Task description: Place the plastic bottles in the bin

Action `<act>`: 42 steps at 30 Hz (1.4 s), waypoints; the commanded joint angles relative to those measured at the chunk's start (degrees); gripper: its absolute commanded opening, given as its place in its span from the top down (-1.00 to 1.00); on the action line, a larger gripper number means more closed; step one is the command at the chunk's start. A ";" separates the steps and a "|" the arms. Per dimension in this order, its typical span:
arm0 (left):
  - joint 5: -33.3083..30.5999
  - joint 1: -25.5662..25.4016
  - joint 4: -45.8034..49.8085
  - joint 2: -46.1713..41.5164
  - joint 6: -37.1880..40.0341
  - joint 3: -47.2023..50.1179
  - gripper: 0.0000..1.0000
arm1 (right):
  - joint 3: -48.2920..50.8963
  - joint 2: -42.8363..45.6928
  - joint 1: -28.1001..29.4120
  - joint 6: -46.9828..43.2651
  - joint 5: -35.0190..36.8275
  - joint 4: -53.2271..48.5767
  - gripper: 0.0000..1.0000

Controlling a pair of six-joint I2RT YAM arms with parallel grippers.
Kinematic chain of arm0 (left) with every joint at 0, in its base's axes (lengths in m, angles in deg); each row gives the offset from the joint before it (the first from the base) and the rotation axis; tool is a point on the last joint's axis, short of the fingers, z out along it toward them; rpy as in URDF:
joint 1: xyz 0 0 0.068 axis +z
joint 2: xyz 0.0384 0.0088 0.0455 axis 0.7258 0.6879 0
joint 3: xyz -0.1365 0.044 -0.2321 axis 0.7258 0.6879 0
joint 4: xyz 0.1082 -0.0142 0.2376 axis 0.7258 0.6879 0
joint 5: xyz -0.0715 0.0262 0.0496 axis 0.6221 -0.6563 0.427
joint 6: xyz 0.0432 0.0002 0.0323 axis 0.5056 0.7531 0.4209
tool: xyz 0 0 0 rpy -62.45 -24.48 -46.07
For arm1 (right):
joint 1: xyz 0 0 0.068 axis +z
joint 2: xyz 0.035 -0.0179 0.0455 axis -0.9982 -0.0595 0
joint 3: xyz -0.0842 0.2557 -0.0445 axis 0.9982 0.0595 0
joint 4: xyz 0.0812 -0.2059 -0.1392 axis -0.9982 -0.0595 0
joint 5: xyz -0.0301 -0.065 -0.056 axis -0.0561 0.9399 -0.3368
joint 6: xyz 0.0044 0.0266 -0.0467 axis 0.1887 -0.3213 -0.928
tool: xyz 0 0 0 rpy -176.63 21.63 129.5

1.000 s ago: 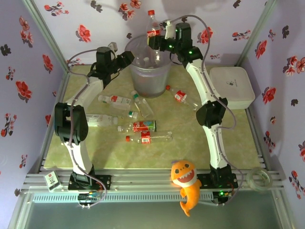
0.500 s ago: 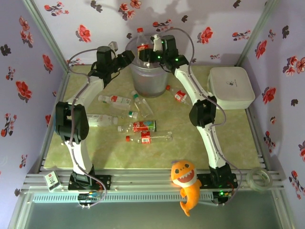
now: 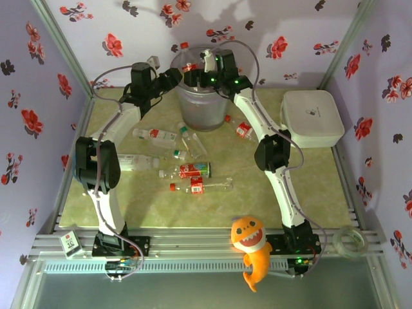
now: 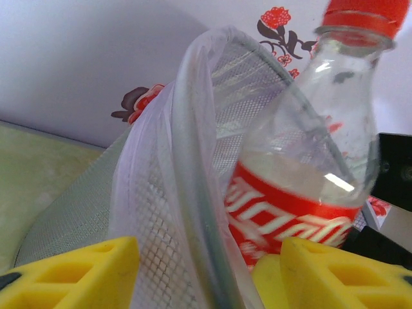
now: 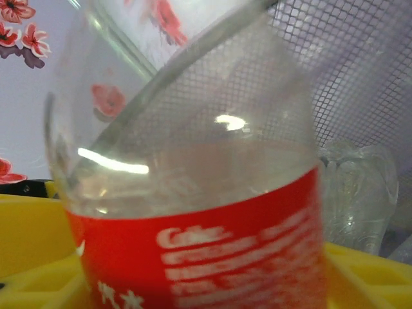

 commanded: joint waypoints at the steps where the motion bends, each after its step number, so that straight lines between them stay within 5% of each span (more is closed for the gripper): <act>1: 0.93 -0.86 5.34 2.82 1.20 1.03 -0.22 | 0.34 -2.62 0.04 -1.17 -2.01 -3.87 -0.49; 20: 0.88 -0.86 5.70 2.79 1.50 0.88 -0.21 | -1.91 -1.05 -0.57 -1.50 -2.18 -5.13 -0.59; 34: 0.88 -0.51 5.37 3.11 1.24 1.00 -0.21 | 1.38 17.68 -4.28 -6.61 3.80 -10.79 -0.60; 42: 0.92 -0.31 5.44 2.95 1.62 1.52 -0.22 | 13.46 28.15 -7.44 -19.34 13.63 -26.74 -0.57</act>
